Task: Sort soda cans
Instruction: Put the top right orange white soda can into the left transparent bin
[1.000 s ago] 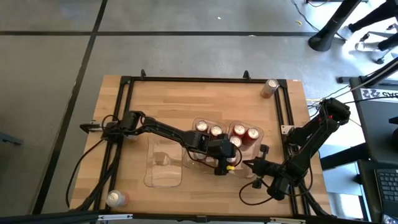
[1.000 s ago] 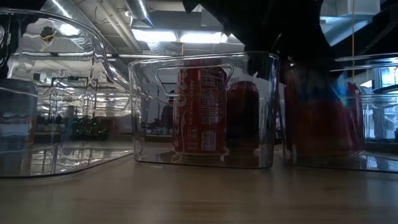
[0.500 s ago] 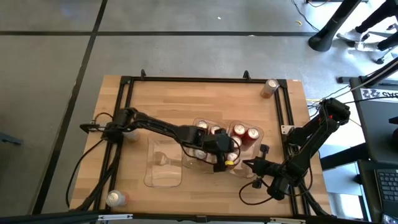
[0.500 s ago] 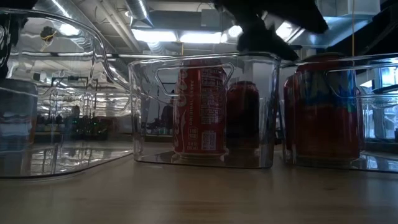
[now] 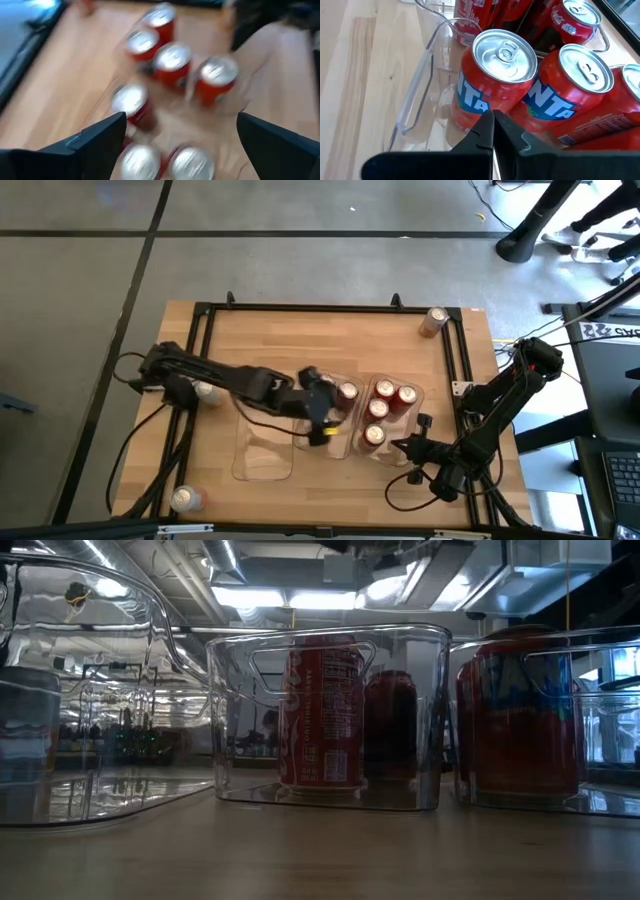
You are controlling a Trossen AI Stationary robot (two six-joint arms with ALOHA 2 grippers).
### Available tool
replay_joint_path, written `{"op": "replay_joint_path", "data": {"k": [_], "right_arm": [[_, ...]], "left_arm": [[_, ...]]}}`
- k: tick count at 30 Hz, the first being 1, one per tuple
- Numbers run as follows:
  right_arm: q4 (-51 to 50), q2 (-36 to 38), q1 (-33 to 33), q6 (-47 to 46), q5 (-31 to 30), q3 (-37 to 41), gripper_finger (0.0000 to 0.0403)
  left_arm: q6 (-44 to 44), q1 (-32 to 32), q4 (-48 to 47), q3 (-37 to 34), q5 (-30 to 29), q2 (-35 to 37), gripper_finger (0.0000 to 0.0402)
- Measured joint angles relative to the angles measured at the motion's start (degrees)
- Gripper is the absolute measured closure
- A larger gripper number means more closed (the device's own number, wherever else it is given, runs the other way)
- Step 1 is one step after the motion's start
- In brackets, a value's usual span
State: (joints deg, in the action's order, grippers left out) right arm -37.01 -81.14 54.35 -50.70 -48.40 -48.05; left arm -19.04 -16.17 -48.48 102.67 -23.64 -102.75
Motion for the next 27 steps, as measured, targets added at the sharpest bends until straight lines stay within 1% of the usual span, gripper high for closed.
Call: {"op": "replay_joint_path", "data": {"k": [4, 8, 10, 13, 17, 19, 21, 22, 24, 27], "right_arm": [[0.1, 0.0, -1.0, 0.0, 0.0, 0.0, 0.0397], [0.0, 0.0, -3.8, 0.2, 0.7, 0.0, 0.0394], [-0.1, 0.0, -5.7, 1.0, 1.2, 0.0, 0.0378], [-0.2, 0.0, -8.7, 3.8, 1.5, 0.0, 0.0333], [-1.1, 0.6, -12.7, 6.4, 0.4, 0.0, 0.0249], [-4.7, 1.6, -15.2, 6.5, 0.7, -1.4, 0.0209], [-10.1, 2.7, -18.0, 6.4, 2.6, -4.3, 0.0177], [-13.0, 3.1, -19.4, 6.5, 3.7, -5.8, 0.0164], [-18.8, 3.8, -21.9, 6.5, 3.8, -8.7, 0.0146], [-25.6, 4.3, -25.8, 7.5, 3.4, -13.6, 0.0133]], "left_arm": [[-7.5, -3.2, -11.6, 0.0, -7.5, 2.5, 0.0037], [-15.9, -5.9, -22.1, -0.1, -10.2, 3.9, 0.0037], [-19.3, -6.7, -26.6, -0.1, -10.6, 4.7, 0.0037], [-22.8, -7.3, -31.8, -0.1, -11.1, 5.2, 0.0037], [-24.6, -7.5, -36.6, -0.1, -12.1, 5.7, 0.0037], [-24.2, -7.5, -38.1, -0.1, -12.8, 5.8, 0.0037], [-23.1, -7.5, -39.6, -0.1, -13.0, 5.7, 0.0037], [-22.2, -7.5, -40.2, -0.1, -13.0, 5.7, 0.0037], [-20.2, -7.4, -41.0, -0.1, -13.1, 5.8, 0.0037], [-15.9, -7.3, -40.7, -0.9, -13.1, 6.6, 0.0037]]}}
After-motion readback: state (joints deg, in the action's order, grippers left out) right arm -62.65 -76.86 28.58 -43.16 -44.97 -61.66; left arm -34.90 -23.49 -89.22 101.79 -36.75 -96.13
